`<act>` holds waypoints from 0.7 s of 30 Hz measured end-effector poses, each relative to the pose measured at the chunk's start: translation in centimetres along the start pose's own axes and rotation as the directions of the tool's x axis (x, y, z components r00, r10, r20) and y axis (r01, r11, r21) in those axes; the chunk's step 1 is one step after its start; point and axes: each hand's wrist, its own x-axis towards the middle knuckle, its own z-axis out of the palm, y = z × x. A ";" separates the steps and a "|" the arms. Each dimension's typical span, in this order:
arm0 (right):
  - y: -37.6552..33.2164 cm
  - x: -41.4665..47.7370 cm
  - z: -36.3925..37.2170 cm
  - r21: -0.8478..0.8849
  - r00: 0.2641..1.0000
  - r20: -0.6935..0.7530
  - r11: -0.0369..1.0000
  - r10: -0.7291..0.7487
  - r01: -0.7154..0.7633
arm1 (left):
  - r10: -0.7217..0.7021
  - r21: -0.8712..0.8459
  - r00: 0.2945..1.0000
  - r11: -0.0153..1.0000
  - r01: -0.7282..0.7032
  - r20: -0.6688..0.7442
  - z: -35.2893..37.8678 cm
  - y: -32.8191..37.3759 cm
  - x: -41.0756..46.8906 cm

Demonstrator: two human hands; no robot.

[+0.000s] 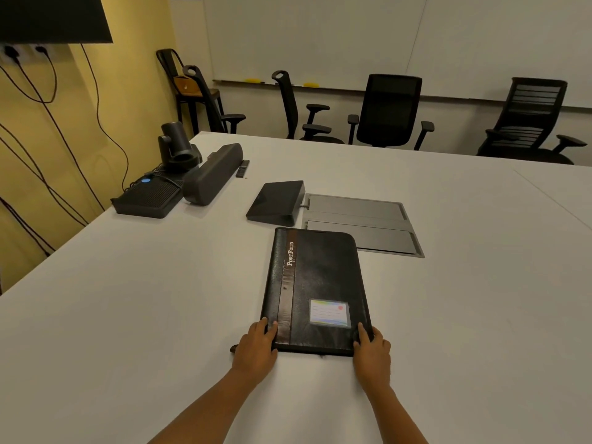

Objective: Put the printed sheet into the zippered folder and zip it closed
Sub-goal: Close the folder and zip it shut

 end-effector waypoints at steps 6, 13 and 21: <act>1.2 -0.2 -0.1 -0.414 0.983 0.125 0.894 -0.134 0.175 | 0.040 -0.009 0.999 0.999 -0.040 -0.017 0.2 -0.6 -0.2; 0.7 -1.4 0.9 -0.448 0.987 0.122 0.881 -0.108 0.152 | 0.113 -0.052 0.994 0.992 -0.113 0.008 0.0 -1.8 -0.6; -1.5 -4.9 4.5 -0.404 0.995 0.076 0.910 -0.069 0.094 | 0.162 -0.155 0.985 0.976 -0.150 0.066 -0.5 -4.5 -1.7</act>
